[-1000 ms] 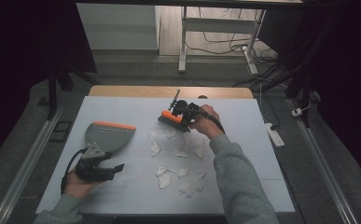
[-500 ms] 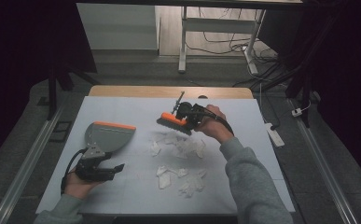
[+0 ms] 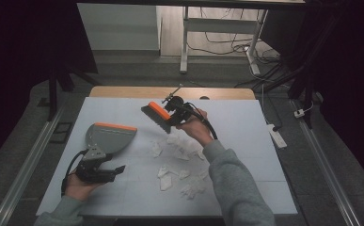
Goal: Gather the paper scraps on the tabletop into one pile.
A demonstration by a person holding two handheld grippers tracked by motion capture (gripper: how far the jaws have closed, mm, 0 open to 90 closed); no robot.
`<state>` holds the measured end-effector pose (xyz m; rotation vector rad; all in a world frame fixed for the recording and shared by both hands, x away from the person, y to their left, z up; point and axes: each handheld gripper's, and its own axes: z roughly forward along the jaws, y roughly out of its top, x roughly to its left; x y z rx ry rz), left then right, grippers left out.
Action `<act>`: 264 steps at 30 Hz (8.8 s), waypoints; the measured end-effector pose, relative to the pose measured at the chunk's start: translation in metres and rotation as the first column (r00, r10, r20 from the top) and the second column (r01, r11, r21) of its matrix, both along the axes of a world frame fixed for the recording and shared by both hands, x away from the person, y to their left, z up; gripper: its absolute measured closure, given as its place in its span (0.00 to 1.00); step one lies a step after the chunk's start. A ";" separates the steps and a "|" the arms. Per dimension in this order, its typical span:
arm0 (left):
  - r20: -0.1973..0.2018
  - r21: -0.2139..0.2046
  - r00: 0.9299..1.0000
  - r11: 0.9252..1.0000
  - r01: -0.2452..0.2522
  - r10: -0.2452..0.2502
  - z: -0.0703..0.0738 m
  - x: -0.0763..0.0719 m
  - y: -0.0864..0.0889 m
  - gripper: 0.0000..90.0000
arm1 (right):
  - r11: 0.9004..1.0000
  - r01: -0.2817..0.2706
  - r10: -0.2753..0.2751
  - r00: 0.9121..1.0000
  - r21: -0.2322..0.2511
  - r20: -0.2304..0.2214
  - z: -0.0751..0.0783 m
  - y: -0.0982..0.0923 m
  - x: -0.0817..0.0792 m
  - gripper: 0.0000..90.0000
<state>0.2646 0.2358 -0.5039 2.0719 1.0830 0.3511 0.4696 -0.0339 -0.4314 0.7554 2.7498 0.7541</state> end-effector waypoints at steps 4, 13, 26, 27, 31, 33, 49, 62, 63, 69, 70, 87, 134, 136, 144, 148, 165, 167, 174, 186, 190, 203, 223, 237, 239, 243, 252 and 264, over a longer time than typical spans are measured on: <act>-0.001 0.004 1.000 1.000 -0.002 0.002 -0.001 0.000 0.000 0.33 | 0.993 0.046 -0.038 0.996 0.111 -0.077 -0.014 0.015 0.005 0.78; 0.003 0.007 1.000 1.000 -0.003 0.003 -0.001 -0.001 0.000 0.34 | 0.983 0.135 -0.114 0.979 0.121 -0.168 -0.041 0.017 0.012 0.78; 0.003 0.014 1.000 1.000 0.004 -0.004 0.000 0.001 -0.003 0.34 | 0.977 0.189 -0.175 0.976 0.100 -0.132 -0.009 -0.053 -0.010 0.78; 0.003 0.014 1.000 1.000 0.004 -0.004 0.000 0.001 -0.002 0.34 | 0.975 0.181 -0.164 0.977 0.126 -0.134 -0.002 -0.052 -0.015 0.78; 0.001 0.012 1.000 1.000 0.000 0.000 -0.001 0.001 -0.001 0.34 | 0.980 0.111 -0.091 0.988 0.162 -0.128 0.007 -0.039 -0.033 0.78; 0.002 0.010 1.000 1.000 -0.003 0.003 -0.001 0.001 -0.001 0.34 | 0.981 0.085 -0.061 0.988 0.173 -0.138 0.006 -0.029 -0.039 0.78; 0.000 0.014 1.000 1.000 -0.003 0.003 -0.002 -0.001 0.000 0.34 | 0.982 0.120 -0.084 0.969 0.144 -0.234 -0.047 -0.008 -0.044 0.78; -0.002 0.019 1.000 1.000 0.000 0.000 -0.002 0.001 -0.002 0.34 | 0.976 0.038 -0.012 0.993 0.215 -0.121 0.004 -0.060 -0.082 0.78; -0.002 0.017 1.000 1.000 -0.003 0.003 -0.001 0.000 -0.001 0.34 | 0.975 0.022 0.007 0.991 0.220 -0.130 0.005 -0.061 -0.087 0.78; -0.001 0.018 1.000 1.000 -0.005 0.005 -0.001 0.000 -0.001 0.34 | 0.981 -0.052 0.090 0.976 0.189 -0.196 -0.003 -0.065 -0.114 0.78; -0.002 0.018 1.000 1.000 -0.005 0.005 -0.001 0.000 -0.001 0.34 | 0.981 -0.062 0.100 0.974 0.181 -0.203 -0.003 -0.065 -0.118 0.78; -0.002 0.014 1.000 1.000 -0.010 0.010 -0.001 0.000 0.001 0.34 | 0.958 -0.274 0.254 0.946 -0.078 -0.203 -0.028 -0.026 -0.163 0.78; -0.007 0.024 1.000 1.000 -0.006 0.006 -0.002 0.000 -0.002 0.34 | 0.910 -0.388 0.356 0.912 -0.147 -0.201 -0.003 -0.110 -0.193 0.78; -0.008 0.024 1.000 1.000 -0.007 0.007 -0.002 0.000 -0.002 0.34 | 0.903 -0.397 0.361 0.908 -0.164 -0.213 -0.009 -0.110 -0.194 0.78; -0.010 0.025 1.000 1.000 -0.007 0.007 -0.002 0.000 -0.002 0.34 | 0.884 -0.400 0.378 0.916 -0.242 -0.134 -0.018 -0.102 -0.174 0.78; -0.012 0.024 1.000 1.000 -0.007 0.008 -0.003 0.000 -0.001 0.34 | 0.887 -0.377 0.365 0.926 -0.265 -0.094 -0.017 -0.097 -0.159 0.78; -0.013 0.026 1.000 1.000 -0.007 0.007 -0.003 0.000 0.000 0.34 | 0.975 -0.205 0.213 0.973 -0.087 0.087 0.016 -0.119 -0.127 0.78; -0.011 0.027 1.000 1.000 -0.007 0.008 -0.003 0.000 0.000 0.34 | 0.986 -0.165 0.168 0.981 -0.034 0.095 0.023 -0.129 -0.128 0.78; -0.010 0.022 1.000 1.000 -0.012 0.012 -0.003 -0.001 0.000 0.34 | 0.989 0.147 -0.146 0.989 -0.012 0.031 0.016 -0.168 -0.114 0.78; -0.014 0.023 1.000 1.000 -0.013 0.013 -0.003 0.000 0.000 0.34 | 0.939 0.341 -0.334 0.936 0.044 -0.115 -0.022 -0.176 -0.094 0.78; -0.014 0.024 1.000 1.000 -0.012 0.012 -0.003 0.000 0.000 0.34 | 0.952 0.299 -0.290 0.950 0.069 -0.116 -0.022 -0.158 -0.092 0.78; -0.015 0.028 1.000 1.000 -0.009 0.009 -0.003 0.000 0.000 0.34 | 0.917 0.384 -0.388 0.922 0.107 0.013 -0.008 -0.173 -0.071 0.78; -0.016 0.027 1.000 1.000 -0.013 0.013 -0.004 0.001 0.001 0.35 | 0.918 0.347 -0.355 0.935 0.192 0.008 -0.019 -0.154 -0.051 0.78; -0.019 0.015 1.000 1.000 -0.024 0.025 -0.005 0.002 0.003 0.34 | 0.915 0.294 -0.319 0.947 0.276 0.050 -0.005 -0.192 -0.078 0.78; -0.015 0.012 1.000 1.000 -0.026 0.026 -0.004 0.002 0.003 0.34 | 0.920 0.281 -0.308 0.949 0.272 0.062 -0.007 -0.195 -0.080 0.78; -0.008 0.012 1.000 1.000 -0.027 0.027 -0.003 0.002 0.001 0.34 | 0.920 0.276 -0.305 0.950 0.279 0.064 -0.010 -0.202 -0.084 0.78; -0.001 0.014 1.000 1.000 -0.019 0.019 -0.003 0.002 -0.001 0.34 | 0.929 0.247 -0.285 0.952 0.275 0.107 -0.019 -0.222 -0.112 0.78; 0.018 0.012 1.000 1.000 -0.015 0.015 0.000 0.000 -0.003 0.34 | 0.915 0.262 -0.309 0.944 0.307 0.115 -0.036 -0.262 -0.148 0.78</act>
